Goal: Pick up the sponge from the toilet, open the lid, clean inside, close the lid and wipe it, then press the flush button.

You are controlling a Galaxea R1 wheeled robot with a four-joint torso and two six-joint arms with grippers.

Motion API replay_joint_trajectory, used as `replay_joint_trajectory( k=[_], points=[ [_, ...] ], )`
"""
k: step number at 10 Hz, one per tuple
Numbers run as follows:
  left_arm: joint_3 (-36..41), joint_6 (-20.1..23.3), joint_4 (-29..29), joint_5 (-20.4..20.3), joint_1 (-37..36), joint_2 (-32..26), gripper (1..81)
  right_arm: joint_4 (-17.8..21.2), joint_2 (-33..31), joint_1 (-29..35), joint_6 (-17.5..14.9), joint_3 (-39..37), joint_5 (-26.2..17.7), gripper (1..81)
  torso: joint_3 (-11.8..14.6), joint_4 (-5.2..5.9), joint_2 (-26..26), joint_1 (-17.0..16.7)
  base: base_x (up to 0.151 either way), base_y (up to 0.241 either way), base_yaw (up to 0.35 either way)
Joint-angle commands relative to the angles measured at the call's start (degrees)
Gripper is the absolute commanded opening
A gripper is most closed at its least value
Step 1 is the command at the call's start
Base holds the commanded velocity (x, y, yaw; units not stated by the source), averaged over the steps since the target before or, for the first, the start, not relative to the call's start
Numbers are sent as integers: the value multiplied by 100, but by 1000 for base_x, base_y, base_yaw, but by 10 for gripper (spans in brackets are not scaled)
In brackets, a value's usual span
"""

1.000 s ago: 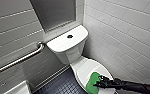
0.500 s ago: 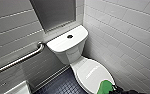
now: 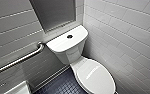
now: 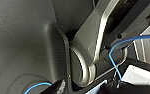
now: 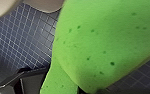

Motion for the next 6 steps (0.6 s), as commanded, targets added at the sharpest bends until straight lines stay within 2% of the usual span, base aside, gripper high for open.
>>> replay_joint_trajectory(
  k=[1,2,3,5,6],
  points=[
    [100,-3,-53,488,129,-89,811,-203,-288,-1142,-80,-86,895,10,2,0,0,0,0,0,0],
    [110,-12,-53,479,120,-98,811,-504,-147,-1505,-72,-122,1249,10,2,0,0,0,0,0,0],
    [118,-12,-53,479,120,-106,811,-698,55,-1928,-72,-201,1627,10,2,0,573,-369,0,0,0],
    [118,-12,-44,479,120,-142,811,-1059,547,-2464,-72,-490,1858,10,2,0,606,-389,0,0,0],
    [92,-12,-44,479,111,-151,811,-1077,926,-2676,-72,-887,1875,10,5,0,717,-461,0,0,0]
  ],
)
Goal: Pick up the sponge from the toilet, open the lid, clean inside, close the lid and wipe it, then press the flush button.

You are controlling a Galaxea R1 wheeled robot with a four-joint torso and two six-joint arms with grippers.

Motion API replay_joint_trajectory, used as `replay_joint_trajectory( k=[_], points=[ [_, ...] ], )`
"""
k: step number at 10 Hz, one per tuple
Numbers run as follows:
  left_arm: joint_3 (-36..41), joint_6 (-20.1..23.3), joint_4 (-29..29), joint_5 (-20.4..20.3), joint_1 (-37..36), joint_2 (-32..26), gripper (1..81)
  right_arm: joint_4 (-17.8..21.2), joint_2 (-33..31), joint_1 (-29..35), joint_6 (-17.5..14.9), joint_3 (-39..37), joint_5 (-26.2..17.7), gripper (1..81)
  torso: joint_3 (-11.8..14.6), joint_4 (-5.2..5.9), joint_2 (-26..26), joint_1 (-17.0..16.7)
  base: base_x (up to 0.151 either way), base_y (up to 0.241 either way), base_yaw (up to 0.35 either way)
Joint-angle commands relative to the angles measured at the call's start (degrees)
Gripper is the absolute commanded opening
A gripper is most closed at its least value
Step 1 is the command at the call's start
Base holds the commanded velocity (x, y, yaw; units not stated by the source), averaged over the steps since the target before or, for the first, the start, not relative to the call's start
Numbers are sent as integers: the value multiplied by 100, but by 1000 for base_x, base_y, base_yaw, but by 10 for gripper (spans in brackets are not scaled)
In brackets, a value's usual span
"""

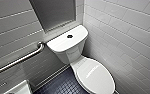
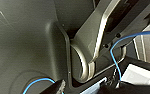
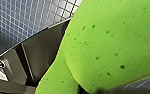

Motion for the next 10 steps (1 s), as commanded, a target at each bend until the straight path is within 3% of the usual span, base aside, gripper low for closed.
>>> replay_joint_trajectory(
  k=[1,3,6,10],
  points=[
    [81,-16,-40,492,133,-129,811,-583,941,-856,-33,-969,492,10,0,0,562,-363,0,0,0],
    [-111,-16,-48,501,133,-130,811,-574,1415,-1076,-15,-1575,914,10,401,0,973,-625,0,0,0],
    [-743,-34,-171,536,169,177,811,-601,1565,-1244,-33,-1654,949,10,858,0,1509,-968,0,0,0],
    [-1571,-34,-294,554,265,573,811,-618,1996,-1306,-33,-2050,905,10,1683,0,2308,-1497,0,0,0]
  ],
)
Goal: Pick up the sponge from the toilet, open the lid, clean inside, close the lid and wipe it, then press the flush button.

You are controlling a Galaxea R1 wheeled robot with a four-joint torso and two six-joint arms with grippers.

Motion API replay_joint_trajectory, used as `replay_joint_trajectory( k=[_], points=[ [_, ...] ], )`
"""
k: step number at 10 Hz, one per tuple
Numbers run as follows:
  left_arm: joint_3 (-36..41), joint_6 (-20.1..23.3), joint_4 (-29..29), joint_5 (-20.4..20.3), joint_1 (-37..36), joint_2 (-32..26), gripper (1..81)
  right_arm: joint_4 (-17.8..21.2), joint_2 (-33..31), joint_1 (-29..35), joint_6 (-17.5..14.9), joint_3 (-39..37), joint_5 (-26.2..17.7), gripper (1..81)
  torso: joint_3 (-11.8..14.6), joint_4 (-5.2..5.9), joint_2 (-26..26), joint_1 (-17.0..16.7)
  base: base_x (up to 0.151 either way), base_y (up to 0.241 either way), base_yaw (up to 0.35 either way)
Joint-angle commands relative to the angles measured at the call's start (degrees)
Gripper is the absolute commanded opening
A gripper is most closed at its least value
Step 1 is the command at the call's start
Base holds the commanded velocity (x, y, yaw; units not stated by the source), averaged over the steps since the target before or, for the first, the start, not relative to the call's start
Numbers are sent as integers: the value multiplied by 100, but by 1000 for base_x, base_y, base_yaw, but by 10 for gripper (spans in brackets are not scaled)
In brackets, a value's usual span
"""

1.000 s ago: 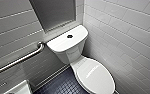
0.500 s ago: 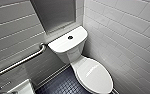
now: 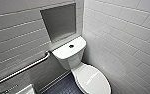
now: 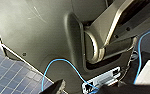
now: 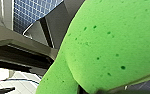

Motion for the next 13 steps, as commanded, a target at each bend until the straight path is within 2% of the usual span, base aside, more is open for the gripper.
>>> replay_joint_trajectory(
  k=[1,2,3,4,5,6,11,12,13],
  points=[
    [-133,-14,-157,497,143,106,811,-194,95,-206,-25,-254,-281,10,532,0,538,-347,0,0,0],
    [-133,-14,-166,497,143,115,811,-263,289,-242,-25,-545,-281,10,762,0,761,-494,0,0,0],
    [-133,-14,-166,497,143,132,811,-317,439,-268,-17,-766,-281,10,1497,0,1495,-970,0,0,0],
    [-142,-14,-157,488,143,159,811,-352,536,-277,-17,-907,-289,10,540,0,1668,-1086,0,0,0],
    [-194,-14,-157,479,143,185,811,-379,632,-277,-17,-1030,-306,10,813,0,1356,-892,0,0,0],
    [-343,-14,-165,461,143,246,811,-379,694,-295,-17,-1143,-307,10,883,0,1474,-979,0,0,0],
    [-1082,-14,-157,461,143,669,811,-379,1371,-382,-25,-2198,-324,10,975,0,2430,-1593,0,0,0],
    [-1091,-6,-166,453,143,669,811,-379,1441,-382,-25,-2305,-324,10,1501,0,2649,-1733,0,0,0],
    [-1091,-14,-166,444,143,669,811,-484,1494,-374,-25,-2384,-324,10,1559,0,2850,-1862,0,0,0]
  ],
)
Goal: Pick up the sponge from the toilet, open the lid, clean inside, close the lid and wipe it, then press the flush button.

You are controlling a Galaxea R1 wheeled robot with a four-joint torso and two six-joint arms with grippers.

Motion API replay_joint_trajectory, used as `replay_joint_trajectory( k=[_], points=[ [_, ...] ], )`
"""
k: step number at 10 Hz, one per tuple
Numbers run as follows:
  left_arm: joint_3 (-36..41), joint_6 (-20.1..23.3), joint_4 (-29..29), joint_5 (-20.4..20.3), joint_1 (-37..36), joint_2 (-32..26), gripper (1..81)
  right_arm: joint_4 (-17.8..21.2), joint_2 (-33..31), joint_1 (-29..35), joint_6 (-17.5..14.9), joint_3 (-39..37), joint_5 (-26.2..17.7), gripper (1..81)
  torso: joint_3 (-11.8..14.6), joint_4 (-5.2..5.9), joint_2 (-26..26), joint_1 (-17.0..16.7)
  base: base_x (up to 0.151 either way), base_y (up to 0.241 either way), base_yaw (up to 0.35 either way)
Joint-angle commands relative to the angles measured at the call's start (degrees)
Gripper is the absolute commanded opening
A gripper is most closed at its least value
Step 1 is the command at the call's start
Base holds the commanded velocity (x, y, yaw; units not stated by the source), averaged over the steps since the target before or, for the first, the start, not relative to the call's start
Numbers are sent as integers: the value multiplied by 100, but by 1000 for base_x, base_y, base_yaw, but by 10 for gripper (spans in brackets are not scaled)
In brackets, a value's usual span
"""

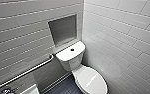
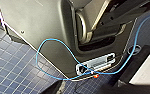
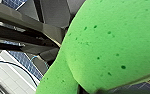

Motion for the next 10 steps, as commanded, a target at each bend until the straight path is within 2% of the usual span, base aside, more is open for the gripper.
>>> replay_joint_trajectory(
  k=[1,6,8,10],
  points=[
    [3,-14,-67,443,41,-51,811,-283,48,-132,-21,-124,-273,10,563,0,564,-363,0,0,0],
    [-5,-14,-67,443,41,-42,811,-310,100,-132,-22,-212,-317,10,1511,0,1487,-968,0,0,0],
    [-5,-14,-67,443,41,-42,811,-327,214,-132,-22,-431,-317,10,1355,0,1880,-1230,0,0,0],
    [-5,-14,-67,443,41,-33,811,-380,329,-106,-13,-564,-458,10,1467,0,2195,-1438,0,0,0]
  ],
)
